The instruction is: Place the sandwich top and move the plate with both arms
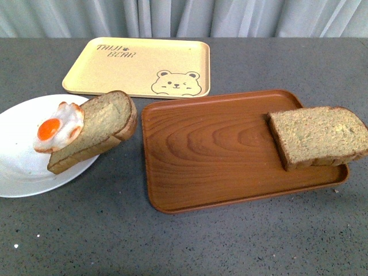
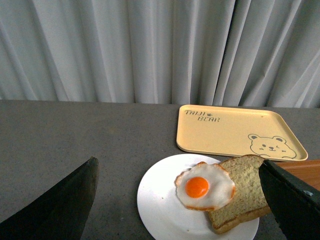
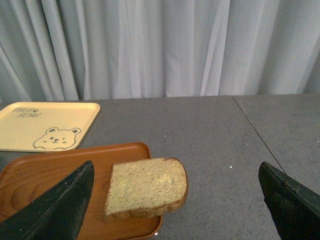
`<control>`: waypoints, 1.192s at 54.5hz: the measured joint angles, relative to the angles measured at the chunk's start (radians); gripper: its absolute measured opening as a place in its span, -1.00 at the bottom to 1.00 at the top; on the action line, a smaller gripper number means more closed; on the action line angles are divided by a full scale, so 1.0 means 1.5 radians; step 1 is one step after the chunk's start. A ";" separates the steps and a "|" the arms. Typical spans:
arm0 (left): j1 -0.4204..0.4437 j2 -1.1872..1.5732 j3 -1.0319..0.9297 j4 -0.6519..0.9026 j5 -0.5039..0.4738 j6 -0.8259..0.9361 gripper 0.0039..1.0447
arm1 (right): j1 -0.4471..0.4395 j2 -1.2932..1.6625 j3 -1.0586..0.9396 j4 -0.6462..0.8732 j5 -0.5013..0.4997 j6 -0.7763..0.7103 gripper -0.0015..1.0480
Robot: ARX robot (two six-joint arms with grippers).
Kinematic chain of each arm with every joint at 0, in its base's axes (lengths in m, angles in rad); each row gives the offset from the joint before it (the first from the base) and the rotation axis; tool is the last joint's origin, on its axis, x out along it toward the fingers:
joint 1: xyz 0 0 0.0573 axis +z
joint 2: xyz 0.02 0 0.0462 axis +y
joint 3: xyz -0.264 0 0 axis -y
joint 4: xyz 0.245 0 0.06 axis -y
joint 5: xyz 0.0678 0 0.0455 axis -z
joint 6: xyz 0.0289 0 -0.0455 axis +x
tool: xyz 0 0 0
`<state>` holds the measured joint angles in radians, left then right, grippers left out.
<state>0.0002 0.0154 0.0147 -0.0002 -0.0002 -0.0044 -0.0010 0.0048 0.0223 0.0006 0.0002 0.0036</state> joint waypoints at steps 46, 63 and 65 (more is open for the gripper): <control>0.000 0.000 0.000 0.000 0.000 0.000 0.83 | 0.000 0.000 0.000 0.000 0.000 0.000 0.82; 0.000 0.000 0.000 0.000 0.000 0.000 0.83 | -0.047 0.408 0.150 -0.096 -0.028 0.096 0.82; 0.000 0.000 0.000 0.000 0.000 0.000 0.83 | -0.067 0.471 0.168 -0.053 -0.043 0.101 0.82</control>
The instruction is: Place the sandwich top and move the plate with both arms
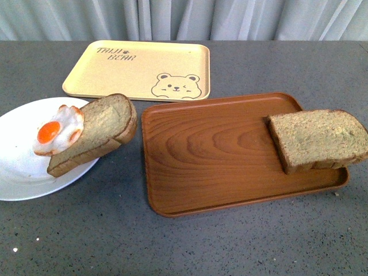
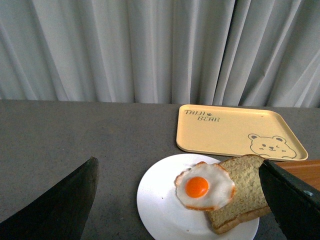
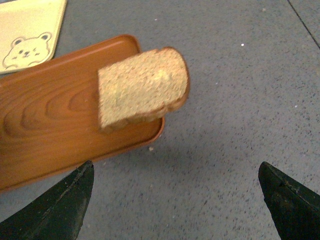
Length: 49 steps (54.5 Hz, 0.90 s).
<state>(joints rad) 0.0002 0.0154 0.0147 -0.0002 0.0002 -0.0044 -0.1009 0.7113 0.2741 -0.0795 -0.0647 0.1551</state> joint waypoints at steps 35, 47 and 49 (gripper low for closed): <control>0.000 0.000 0.000 0.000 0.000 0.000 0.83 | -0.084 0.681 0.226 0.323 -0.107 0.116 0.82; 0.000 0.000 0.000 0.000 0.000 0.000 0.83 | -0.046 0.769 0.275 0.344 -0.110 0.152 0.82; 0.000 0.000 0.000 0.000 0.000 0.000 0.83 | -0.040 0.786 0.282 0.348 -0.110 0.158 0.82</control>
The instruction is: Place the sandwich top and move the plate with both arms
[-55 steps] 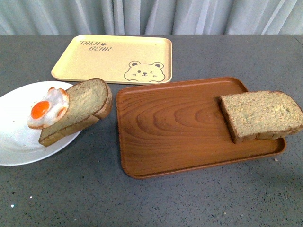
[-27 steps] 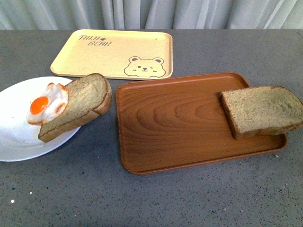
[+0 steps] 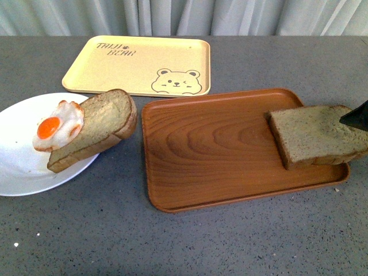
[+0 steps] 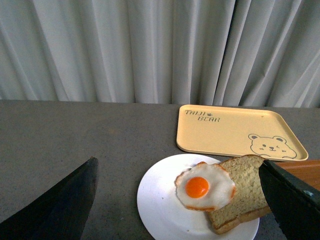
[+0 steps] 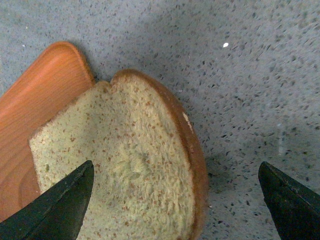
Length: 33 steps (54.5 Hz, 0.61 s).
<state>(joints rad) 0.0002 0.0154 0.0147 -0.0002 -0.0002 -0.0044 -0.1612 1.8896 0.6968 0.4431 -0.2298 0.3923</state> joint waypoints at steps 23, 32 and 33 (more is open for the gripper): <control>0.000 0.000 0.000 0.000 0.000 0.000 0.83 | 0.008 -0.003 0.005 0.026 -0.038 0.039 -0.35; 0.000 0.000 0.000 0.000 0.000 0.000 0.83 | 0.028 -0.102 0.003 0.025 -0.064 0.074 -0.95; 0.000 0.000 0.000 0.000 0.000 0.000 0.83 | 0.039 -0.115 0.005 0.023 -0.065 0.079 -0.96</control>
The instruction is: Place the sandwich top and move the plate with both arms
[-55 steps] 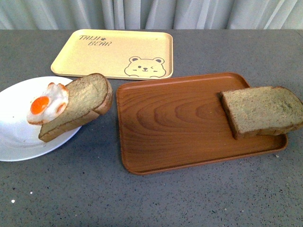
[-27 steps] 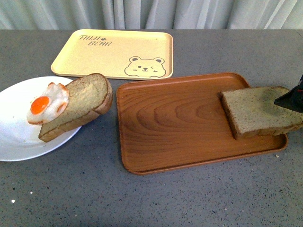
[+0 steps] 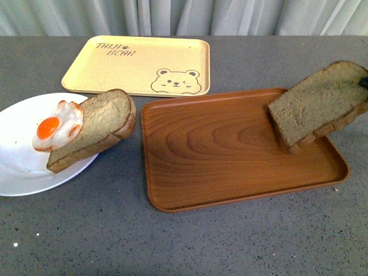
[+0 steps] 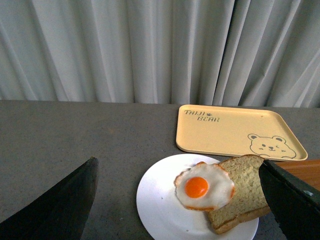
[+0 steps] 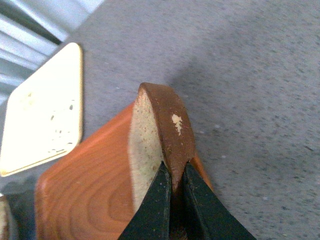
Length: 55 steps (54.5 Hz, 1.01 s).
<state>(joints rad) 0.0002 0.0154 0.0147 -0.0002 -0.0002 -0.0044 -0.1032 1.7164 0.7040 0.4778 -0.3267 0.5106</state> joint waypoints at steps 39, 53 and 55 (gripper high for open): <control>0.000 0.000 0.000 0.000 0.000 0.000 0.83 | 0.475 0.162 0.321 -0.004 0.101 0.198 -0.96; 0.000 0.000 0.000 0.000 0.000 0.000 0.83 | 0.520 0.201 0.313 -0.005 0.122 0.216 -0.96; 0.000 0.000 0.000 0.000 0.000 0.000 0.83 | 0.520 0.201 0.308 -0.006 0.124 0.216 -0.96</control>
<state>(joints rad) 0.0002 0.0154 0.0147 -0.0002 -0.0002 -0.0044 0.6762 2.0182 1.1656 0.4686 -0.1410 0.8341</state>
